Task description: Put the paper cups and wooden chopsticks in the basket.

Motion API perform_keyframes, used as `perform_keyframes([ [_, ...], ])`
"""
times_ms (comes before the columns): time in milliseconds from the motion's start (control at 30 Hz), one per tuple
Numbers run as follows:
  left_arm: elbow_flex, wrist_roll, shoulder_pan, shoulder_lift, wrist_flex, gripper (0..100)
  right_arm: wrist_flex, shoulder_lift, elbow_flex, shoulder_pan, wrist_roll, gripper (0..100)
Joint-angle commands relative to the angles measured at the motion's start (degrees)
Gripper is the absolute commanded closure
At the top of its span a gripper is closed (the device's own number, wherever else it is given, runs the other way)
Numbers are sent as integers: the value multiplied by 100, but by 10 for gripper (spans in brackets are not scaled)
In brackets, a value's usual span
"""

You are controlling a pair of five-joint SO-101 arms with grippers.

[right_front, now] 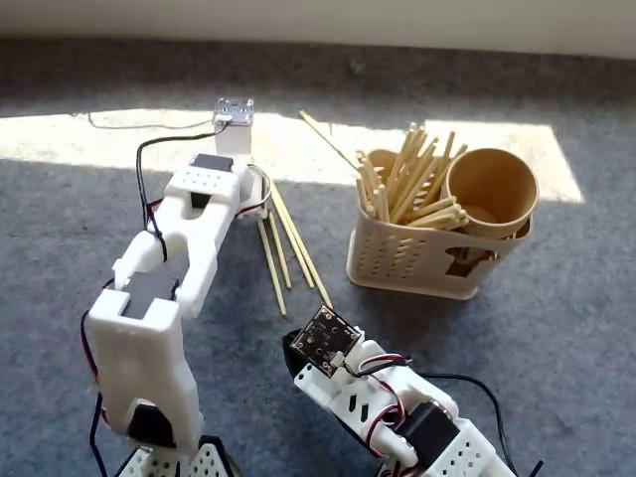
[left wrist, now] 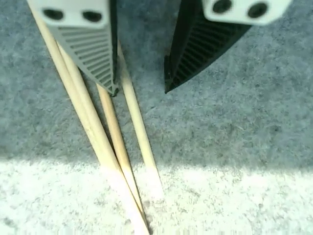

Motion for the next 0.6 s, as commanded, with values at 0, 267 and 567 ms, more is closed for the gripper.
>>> perform_keyframes([
  [0,-655,97,84,119,448,850,-92,-92,567,22,26,992],
  [267,-1780,79,84,884,1371,953,-92,-92,567,31,26,992],
  [567,-2299,53,84,1182,1890,994,-92,-92,567,31,26,992],
])
